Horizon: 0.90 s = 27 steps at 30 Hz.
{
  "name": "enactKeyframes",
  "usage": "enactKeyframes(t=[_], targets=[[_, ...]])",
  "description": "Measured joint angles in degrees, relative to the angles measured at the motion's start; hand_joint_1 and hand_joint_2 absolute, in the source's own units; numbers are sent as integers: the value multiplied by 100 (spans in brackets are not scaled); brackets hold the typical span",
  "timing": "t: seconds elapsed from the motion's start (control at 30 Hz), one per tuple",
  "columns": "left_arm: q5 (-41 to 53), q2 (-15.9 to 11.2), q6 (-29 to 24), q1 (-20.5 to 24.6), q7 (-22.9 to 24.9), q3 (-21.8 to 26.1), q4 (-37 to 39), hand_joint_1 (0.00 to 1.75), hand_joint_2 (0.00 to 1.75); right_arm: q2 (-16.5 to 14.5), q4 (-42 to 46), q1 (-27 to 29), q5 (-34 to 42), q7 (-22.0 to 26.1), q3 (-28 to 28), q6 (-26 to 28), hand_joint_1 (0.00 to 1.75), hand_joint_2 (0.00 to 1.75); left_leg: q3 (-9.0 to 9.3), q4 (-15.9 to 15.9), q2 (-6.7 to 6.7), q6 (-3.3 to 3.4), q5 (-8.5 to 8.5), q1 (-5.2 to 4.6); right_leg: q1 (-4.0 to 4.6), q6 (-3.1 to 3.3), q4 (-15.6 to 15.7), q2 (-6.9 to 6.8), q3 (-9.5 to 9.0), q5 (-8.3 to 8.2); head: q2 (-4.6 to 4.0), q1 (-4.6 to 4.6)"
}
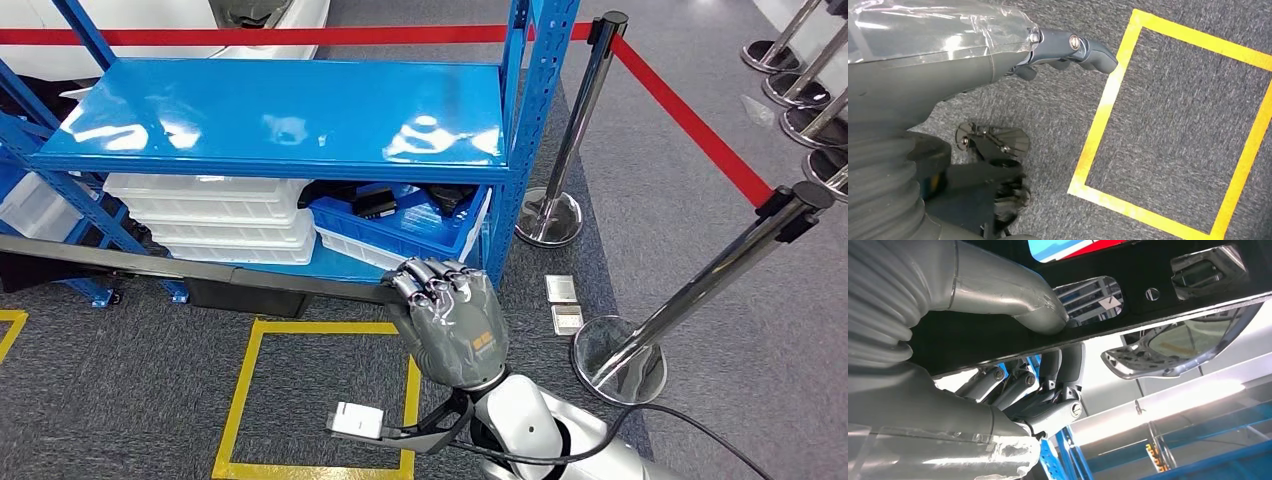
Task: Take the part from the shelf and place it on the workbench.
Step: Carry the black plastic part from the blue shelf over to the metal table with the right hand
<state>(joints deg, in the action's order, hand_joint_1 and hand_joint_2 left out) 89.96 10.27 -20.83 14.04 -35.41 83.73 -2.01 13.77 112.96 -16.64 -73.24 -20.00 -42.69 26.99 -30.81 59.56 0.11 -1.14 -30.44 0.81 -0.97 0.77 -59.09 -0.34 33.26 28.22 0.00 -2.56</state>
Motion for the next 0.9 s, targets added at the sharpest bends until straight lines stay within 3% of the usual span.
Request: enactKeyframes(t=[0.1, 0.13, 0.17, 0.23, 0.27, 0.3, 0.33, 0.37, 0.43, 0.5, 0.6, 0.67, 0.73, 0.8, 0.83, 0.87, 0.9], targets=[[0, 0, 0, 0, -2, 0, 0, 0, 175, 0, 0, -4, -2, -2, 0, -4, 175, 175, -6, -51, -13, 29, 8, -28, 25, -55, -29, 5, 41, -21, 0, 2], [0, 0, 0, -1, -2, 0, 0, 0, 175, 0, 0, -5, -5, -3, 0, -7, 175, 175, -22, -80, -9, 75, 41, -28, 27, -103, -40, 8, 61, -27, 0, 2], [0, 0, 0, 1, -2, 0, 0, 0, 175, 0, 0, -5, -9, -8, 1, -11, 175, 175, -56, -98, 3, 142, 85, -25, 19, -150, -207, 13, 141, 100, 0, -22], [0, 0, 0, 3, -2, 0, 0, 0, 175, 1, -1, 0, -16, -23, 1, -21, 175, 175, -130, -136, 32, 271, 178, -26, 8, -224, -872, 20, 410, 528, 0, -91], [0, 0, -1, 3, -2, 0, 0, 0, 175, 1, -1, 5, -17, -31, 2, -27, 175, 175, -171, -134, 41, 300, 206, -38, 6, -239, -1296, 22, 568, 762, 0, -129], [0, 0, -1, 0, -2, 0, 0, 0, 175, 2, -2, 12, -17, -35, 1, -32, 175, 175, -199, -126, 45, 306, 219, -46, 5, -247, -1532, 22, 642, 837, 0, -145], [0, 0, -2, -2, -2, 0, 0, 0, 175, 2, -3, 18, -17, -39, 1, -35, 175, 175, -221, -114, 46, 306, 230, -50, 5, -249, -1553, 21, 608, 793, 0, -154], [0, 0, -2, -3, -2, 0, 0, 0, 175, 2, -4, 22, -17, -42, 2, -38, 175, 175, -236, -98, 46, 302, 236, -51, 5, -242, -1354, 21, 470, 651, 0, -162], [0, 0, -5, -1, -2, 0, 0, 0, 175, 2, -4, 19, -17, -44, 2, -39, 175, 175, -253, -64, 44, 288, 236, -50, 5, -207, -597, 18, 48, 300, 0, -189], [0, 0, -8, 3, -3, 0, 0, 0, 175, 1, -4, 10, -18, -45, 2, -41, 175, 175, -284, -27, 42, 256, 237, -66, 21, -179, -110, 19, -185, 176, 0, -206], [0, 0, -11, 6, -8, 0, 0, 0, 175, 1, -4, 5, -19, -47, 2, -50, 175, 175, -348, 0, 41, 169, 284, -79, 50, -132, -11, 28, -164, 171, 0, -184], [0, 0, -15, 8, -9, 0, 0, 0, 175, 1, -4, 1, -19, -48, 2, -58, 175, 175, -378, 55, 31, 103, 231, -72, 24, -59, 19, 22, -144, 120, 0, -168], [0, 0, -17, 11, -9, 0, 0, 0, 175, 0, -4, -8, -20, -48, 2, -67, 175, 175, -521, 443, 15, 32, -64, -55, -4, 15, 57, 3, -122, 66, 0, -131], [0, 0, -20, 7, -9, 1, 0, 0, 175, 0, -6, -10, -20, -48, 1, -83, 175, 175, -786, 1155, 11, -31, -450, -30, -1, 46, 48, -9, -75, 39, 0, -95], [0, 0, -21, 4, -10, 1, 0, 0, 175, 0, -9, -9, -20, -48, 0, -91, 175, 175, -881, 1436, 12, -53, -554, -17, 0, 49, 38, -13, -52, 30, 0, -89], [-1, 0, -23, 0, -11, 2, 0, 0, 175, 0, -14, -8, -19, -49, 0, -96, 175, 175, -889, 1532, 12, -65, -553, -7, -2, 45, 25, -14, -32, 23, 0, -85], [-1, 0, -28, -1, -15, 2, 0, 0, 175, 0, -18, -8, -19, -51, 0, -98, 175, 175, -792, 1409, 12, -71, -450, 4, -7, 40, 7, -13, -17, 19, 0, -83]])
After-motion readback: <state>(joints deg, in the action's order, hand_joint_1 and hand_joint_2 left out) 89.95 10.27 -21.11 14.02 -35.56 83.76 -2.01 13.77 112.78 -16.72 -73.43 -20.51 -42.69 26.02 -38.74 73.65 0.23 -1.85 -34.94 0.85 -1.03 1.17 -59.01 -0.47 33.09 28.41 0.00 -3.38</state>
